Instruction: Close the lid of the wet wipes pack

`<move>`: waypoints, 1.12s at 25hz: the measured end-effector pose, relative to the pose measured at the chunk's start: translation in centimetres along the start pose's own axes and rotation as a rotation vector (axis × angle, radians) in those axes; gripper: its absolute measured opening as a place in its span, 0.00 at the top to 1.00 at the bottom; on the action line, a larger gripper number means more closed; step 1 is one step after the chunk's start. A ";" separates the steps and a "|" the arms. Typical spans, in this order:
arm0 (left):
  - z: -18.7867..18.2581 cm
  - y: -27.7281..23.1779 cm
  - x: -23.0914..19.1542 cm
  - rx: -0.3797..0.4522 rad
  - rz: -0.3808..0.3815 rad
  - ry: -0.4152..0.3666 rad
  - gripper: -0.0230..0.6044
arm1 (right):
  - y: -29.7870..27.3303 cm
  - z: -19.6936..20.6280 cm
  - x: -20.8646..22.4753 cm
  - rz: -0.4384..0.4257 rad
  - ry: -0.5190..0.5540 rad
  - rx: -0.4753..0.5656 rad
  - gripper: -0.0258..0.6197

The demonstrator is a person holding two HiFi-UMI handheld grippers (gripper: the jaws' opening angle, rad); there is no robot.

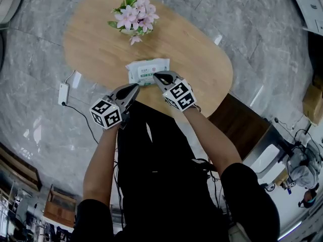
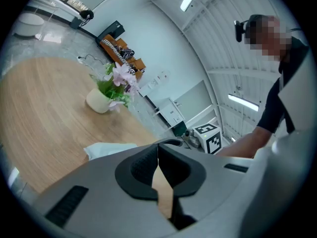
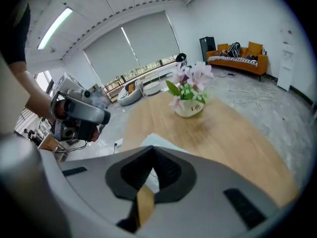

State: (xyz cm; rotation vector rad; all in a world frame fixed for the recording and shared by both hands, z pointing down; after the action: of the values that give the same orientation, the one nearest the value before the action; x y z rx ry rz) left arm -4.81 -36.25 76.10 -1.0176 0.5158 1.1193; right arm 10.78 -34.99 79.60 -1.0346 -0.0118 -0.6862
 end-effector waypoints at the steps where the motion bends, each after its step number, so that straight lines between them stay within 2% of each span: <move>1: -0.8 0.4 0.9 0.002 0.002 -0.020 0.94 | 1.4 -0.9 -0.2 -0.001 0.010 0.022 0.94; 9: -8.3 5.2 11.9 0.042 0.021 -0.191 0.94 | 15.2 -10.7 -5.2 -0.045 0.124 0.253 0.94; 14: -12.6 8.6 19.4 0.083 0.044 -0.342 0.94 | 23.8 -15.9 -8.7 -0.085 0.189 0.443 0.94; 18: -16.1 12.0 25.7 0.163 0.055 -0.463 0.94 | 31.3 -19.2 -11.7 -0.096 0.267 0.575 0.94; 23: -19.3 16.3 32.4 0.282 0.062 -0.616 0.94 | 39.7 -21.9 -15.0 -0.094 0.346 0.761 0.94; 26: -20.3 18.5 35.4 0.305 0.058 -0.710 0.94 | 43.3 -22.3 -16.8 -0.107 0.373 0.836 0.94; 28: -20.4 19.3 37.3 0.320 0.066 -0.741 0.94 | 44.7 -21.7 -17.6 -0.115 0.381 0.857 0.94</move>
State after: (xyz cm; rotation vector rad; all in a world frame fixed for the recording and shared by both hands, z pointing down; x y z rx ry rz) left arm -5.10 -34.14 29.46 -0.2650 0.1162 1.3234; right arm 13.84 -28.60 27.35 -0.0758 -0.0310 -0.8627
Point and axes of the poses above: the fingertips, and each gripper's own axes: y backward along the fingers, x to its right, z out of its underside, the point moved 6 cm from there along y, backward along the fingers, and after that the axes turned 7 degrees about -x, right-handed, at the moved point
